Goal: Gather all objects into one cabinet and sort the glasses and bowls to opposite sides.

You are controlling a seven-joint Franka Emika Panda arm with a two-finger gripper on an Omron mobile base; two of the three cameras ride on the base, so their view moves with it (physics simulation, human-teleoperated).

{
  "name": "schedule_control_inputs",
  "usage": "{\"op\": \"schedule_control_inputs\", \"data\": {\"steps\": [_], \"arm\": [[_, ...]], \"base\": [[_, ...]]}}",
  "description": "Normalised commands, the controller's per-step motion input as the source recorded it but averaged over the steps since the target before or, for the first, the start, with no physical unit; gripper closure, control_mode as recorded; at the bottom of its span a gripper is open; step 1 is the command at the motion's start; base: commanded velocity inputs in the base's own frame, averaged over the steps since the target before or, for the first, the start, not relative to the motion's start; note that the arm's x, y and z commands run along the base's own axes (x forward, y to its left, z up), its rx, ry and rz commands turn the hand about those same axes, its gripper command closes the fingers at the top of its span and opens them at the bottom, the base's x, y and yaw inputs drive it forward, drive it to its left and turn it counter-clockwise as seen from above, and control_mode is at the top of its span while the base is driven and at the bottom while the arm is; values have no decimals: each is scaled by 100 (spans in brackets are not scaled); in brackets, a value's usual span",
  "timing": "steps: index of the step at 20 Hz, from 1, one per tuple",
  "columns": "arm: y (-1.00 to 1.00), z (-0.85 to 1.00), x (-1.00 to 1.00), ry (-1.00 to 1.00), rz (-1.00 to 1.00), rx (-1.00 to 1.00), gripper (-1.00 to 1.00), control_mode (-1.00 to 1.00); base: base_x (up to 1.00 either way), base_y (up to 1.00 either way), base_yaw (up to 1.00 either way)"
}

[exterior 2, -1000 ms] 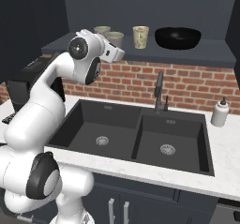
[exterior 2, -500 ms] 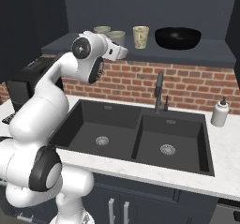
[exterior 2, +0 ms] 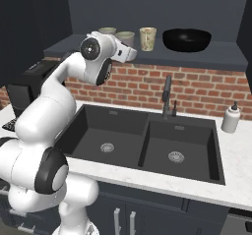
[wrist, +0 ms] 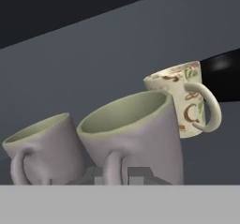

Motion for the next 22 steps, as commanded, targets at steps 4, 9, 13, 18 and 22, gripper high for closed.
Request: {"op": "schedule_control_inputs", "data": {"steps": [4,9,13,18,22], "arm": [[9,-17,0,0,0,16,-100,-100],[18,-18,2,0,0,15,-100,-100],[0,0,0,0,0,3,-100,-100],[3,0,-8,-2,0,0,-100,-100],[3,0,-29,-7,0,0,-100,-100]], "base": [[0,0,0],[0,0,0],[0,0,0],[0,0,0],[0,0,0]]}}
